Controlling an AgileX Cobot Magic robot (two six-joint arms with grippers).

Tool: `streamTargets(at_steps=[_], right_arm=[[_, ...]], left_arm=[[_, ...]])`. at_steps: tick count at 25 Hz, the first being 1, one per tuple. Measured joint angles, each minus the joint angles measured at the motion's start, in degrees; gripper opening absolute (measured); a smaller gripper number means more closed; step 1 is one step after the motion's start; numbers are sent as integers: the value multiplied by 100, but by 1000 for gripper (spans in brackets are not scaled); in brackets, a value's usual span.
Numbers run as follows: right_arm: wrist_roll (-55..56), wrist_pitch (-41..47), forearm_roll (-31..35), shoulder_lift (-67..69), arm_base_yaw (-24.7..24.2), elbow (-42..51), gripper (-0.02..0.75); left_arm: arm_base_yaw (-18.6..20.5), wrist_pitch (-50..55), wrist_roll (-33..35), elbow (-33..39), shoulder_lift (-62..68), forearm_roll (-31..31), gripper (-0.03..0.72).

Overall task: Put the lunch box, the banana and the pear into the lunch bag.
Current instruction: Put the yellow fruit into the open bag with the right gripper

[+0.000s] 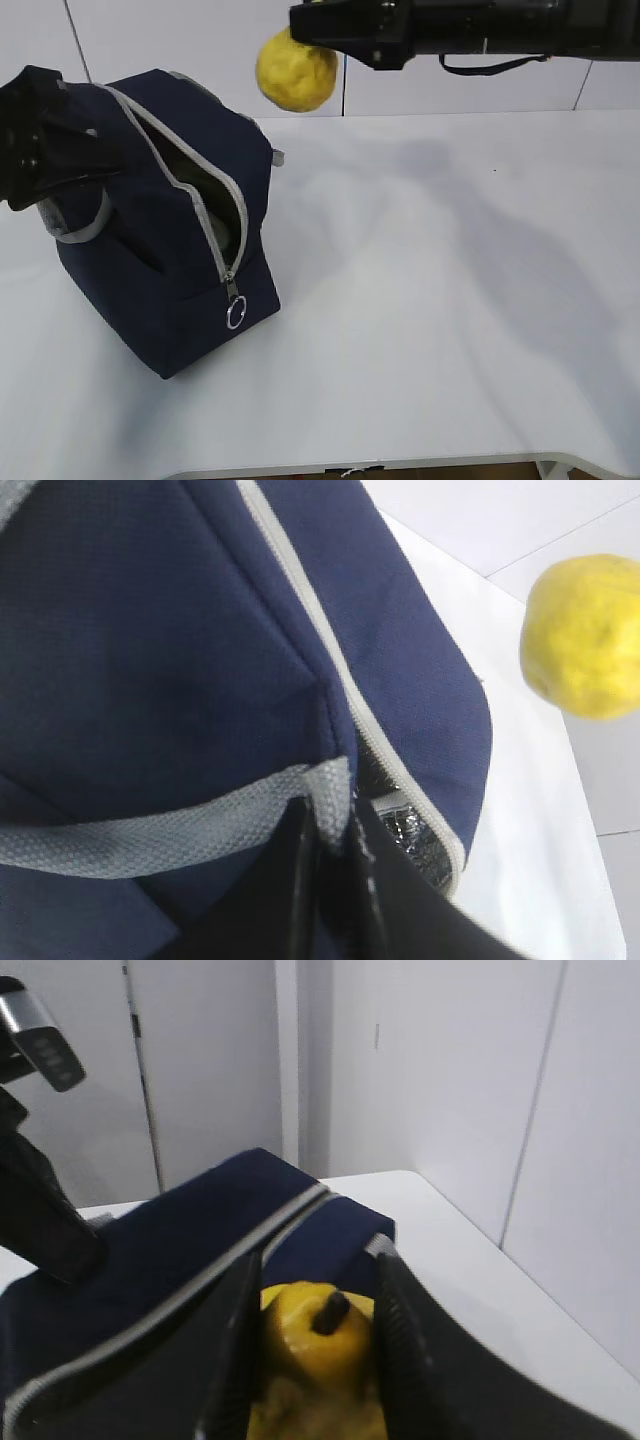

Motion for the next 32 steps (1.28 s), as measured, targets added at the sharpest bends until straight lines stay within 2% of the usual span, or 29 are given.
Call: streamTargets(at_steps=[4, 16, 32], right_arm=[[-13, -155, -191, 0, 501, -253, 273], [-415, -1570, -235, 0, 1632, -320, 273], [-485, -1842, -102, 993, 1726, -331, 273]], left_arm=[[0, -9, 0, 0, 0, -36, 8], [0, 1, 0, 0, 0, -44, 8], [0, 33, 0, 0, 0, -44, 8]])
